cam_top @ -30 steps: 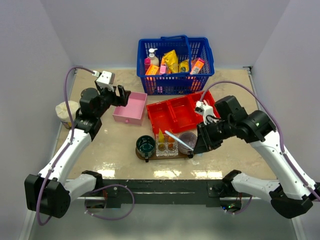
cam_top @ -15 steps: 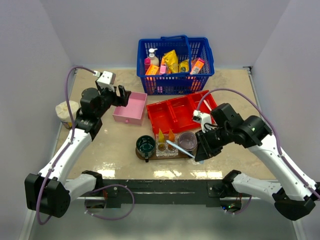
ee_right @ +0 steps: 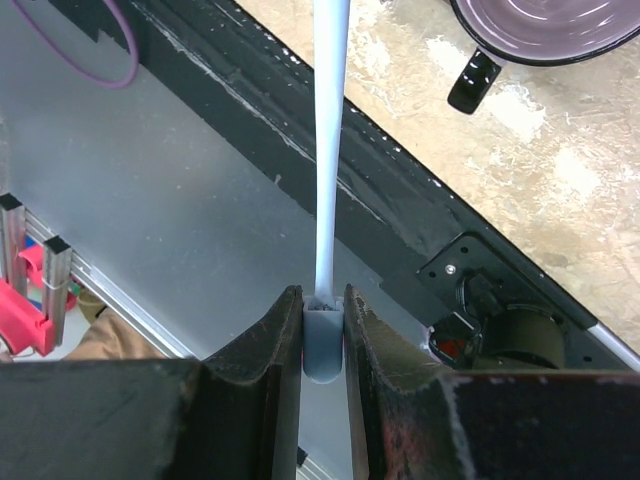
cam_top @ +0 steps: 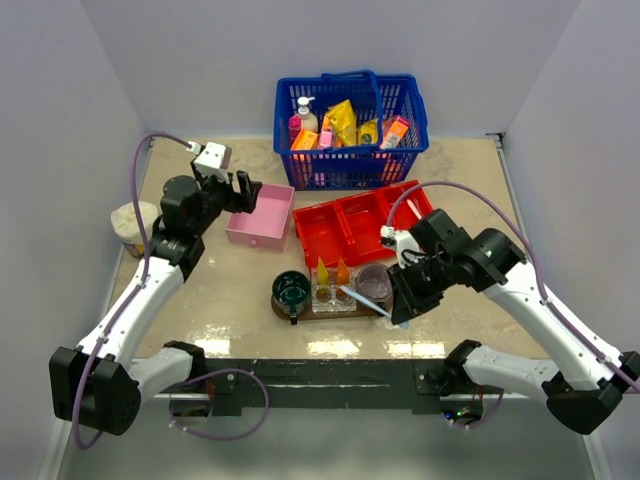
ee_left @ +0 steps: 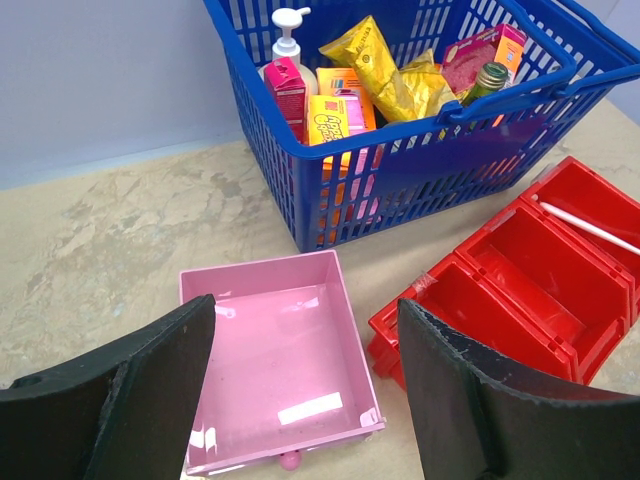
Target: Prepare toiletry sets of a toothbrush and toothpaste on the tray
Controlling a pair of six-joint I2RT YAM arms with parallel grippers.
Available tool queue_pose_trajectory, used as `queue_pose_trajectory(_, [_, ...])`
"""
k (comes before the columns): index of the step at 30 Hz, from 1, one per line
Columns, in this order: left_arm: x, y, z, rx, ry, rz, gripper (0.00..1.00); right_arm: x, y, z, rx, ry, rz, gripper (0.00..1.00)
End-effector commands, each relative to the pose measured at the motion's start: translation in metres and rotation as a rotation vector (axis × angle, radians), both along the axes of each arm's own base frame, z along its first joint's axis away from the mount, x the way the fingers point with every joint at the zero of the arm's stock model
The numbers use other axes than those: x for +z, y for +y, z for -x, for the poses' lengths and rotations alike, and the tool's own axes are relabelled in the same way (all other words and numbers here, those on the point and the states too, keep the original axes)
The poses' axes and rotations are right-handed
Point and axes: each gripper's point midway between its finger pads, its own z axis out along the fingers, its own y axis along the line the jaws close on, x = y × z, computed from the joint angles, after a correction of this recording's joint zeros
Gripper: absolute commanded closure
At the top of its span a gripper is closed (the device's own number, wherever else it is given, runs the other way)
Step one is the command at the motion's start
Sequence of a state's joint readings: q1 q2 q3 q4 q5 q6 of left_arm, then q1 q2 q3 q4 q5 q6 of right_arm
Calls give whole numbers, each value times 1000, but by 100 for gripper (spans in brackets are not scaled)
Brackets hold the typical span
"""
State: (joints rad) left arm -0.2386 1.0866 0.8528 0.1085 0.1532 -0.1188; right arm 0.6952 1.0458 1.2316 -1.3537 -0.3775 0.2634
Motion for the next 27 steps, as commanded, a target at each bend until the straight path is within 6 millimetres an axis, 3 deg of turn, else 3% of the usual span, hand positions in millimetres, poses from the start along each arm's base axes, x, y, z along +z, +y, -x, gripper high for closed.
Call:
queue_pose_trajectory(1, [5, -4, -1, -10, -29, -8, 23, -7, -9, 1, 4, 7, 63, 100])
queue_pose_trajectory(27, [11, -9, 3, -35, -41, 7, 23, -21, -2, -9, 36, 44, 153, 100])
